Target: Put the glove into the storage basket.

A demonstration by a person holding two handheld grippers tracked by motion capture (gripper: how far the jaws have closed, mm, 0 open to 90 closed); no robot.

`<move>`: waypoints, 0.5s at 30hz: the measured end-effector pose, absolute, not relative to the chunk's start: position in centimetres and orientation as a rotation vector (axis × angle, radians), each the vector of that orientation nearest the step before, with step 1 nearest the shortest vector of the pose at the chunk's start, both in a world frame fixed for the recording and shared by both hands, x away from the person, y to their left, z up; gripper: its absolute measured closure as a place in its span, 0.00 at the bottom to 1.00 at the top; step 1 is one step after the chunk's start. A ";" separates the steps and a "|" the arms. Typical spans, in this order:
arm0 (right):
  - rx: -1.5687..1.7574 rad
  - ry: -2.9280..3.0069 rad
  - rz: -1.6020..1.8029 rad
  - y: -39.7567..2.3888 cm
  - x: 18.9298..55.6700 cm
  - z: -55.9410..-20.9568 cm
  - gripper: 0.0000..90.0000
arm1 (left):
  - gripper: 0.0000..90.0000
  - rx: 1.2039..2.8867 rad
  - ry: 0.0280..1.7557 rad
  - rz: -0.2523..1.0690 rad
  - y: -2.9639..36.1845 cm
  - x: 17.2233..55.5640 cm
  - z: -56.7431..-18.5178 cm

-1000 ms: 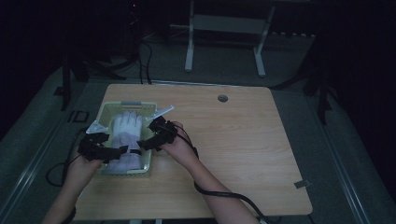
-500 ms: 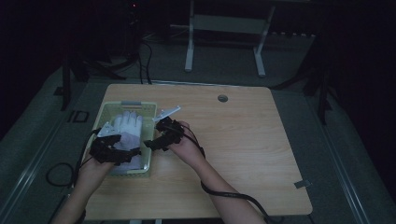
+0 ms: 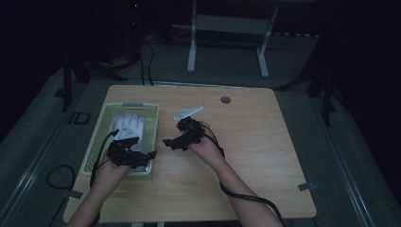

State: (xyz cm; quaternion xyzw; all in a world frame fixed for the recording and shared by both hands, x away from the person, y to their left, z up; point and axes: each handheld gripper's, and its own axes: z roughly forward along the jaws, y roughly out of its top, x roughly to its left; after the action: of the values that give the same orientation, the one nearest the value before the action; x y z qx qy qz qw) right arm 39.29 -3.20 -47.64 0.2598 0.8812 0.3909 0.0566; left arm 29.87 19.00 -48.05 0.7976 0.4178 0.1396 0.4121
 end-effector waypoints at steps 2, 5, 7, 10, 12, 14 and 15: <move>0.798 2.672 1.186 -3.9 39.3 -47.8 0.16 | 0.12 2.012 1.033 0.338 18.3 29.9 -48.0; 0.813 2.665 1.183 -5.0 39.2 -48.0 0.16 | 0.12 2.010 1.007 0.310 17.3 29.9 -48.1; 0.830 2.661 1.189 -5.8 39.1 -48.2 0.16 | 0.12 2.009 0.989 0.300 16.7 30.0 -48.2; 0.835 2.653 1.190 -6.9 38.9 -48.4 0.16 | 0.12 2.018 0.968 0.290 15.8 29.9 -48.3; 0.848 2.647 1.189 -7.7 38.9 -48.6 0.16 | 0.12 2.018 0.959 0.274 15.3 29.9 -48.3; 0.866 2.639 1.185 -8.5 38.9 -48.8 0.16 | 0.12 2.015 0.949 0.259 14.8 29.9 -48.4; 0.874 2.635 1.187 -8.9 38.9 -48.8 0.16 | 0.12 2.020 0.944 0.254 14.5 29.9 -48.4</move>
State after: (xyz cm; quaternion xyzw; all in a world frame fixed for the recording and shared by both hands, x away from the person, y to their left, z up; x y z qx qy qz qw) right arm 38.88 -8.94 -48.81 0.2890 0.8711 0.3924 0.0608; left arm 29.88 14.53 -48.44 0.8111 0.3791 0.1020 0.4335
